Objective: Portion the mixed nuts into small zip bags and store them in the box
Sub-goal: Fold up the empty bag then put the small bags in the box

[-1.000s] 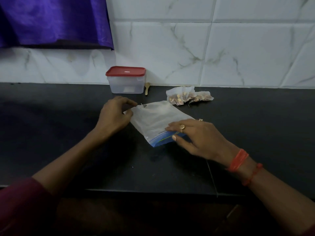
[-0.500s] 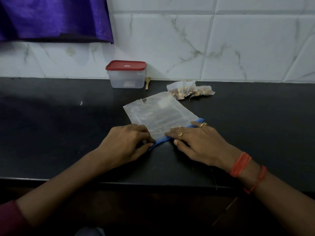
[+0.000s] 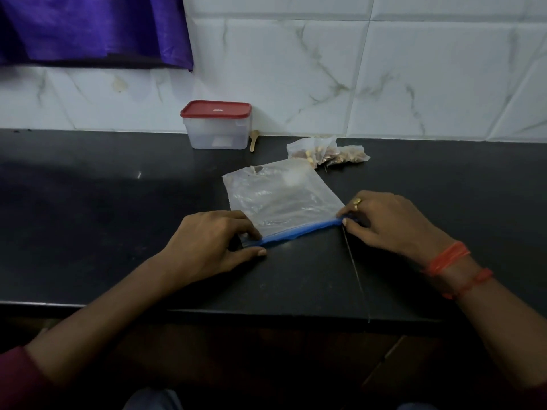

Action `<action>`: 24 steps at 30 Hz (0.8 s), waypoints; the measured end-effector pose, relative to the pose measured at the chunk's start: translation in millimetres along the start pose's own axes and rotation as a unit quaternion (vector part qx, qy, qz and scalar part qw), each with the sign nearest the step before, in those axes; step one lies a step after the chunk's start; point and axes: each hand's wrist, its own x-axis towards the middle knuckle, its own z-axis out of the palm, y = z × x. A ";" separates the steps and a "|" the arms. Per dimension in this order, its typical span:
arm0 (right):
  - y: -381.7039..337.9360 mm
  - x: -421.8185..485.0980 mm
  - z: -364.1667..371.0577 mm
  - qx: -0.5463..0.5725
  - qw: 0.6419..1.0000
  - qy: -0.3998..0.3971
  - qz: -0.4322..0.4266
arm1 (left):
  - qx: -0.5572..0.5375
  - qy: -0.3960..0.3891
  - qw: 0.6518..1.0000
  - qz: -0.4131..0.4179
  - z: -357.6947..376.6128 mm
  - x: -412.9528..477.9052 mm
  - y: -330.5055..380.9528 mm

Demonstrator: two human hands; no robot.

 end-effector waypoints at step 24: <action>-8.8 -21.3 14.0 0.160 0.978 0.126 -0.053 | -0.095 0.023 0.990 -0.105 6.1 -1.8 -38.7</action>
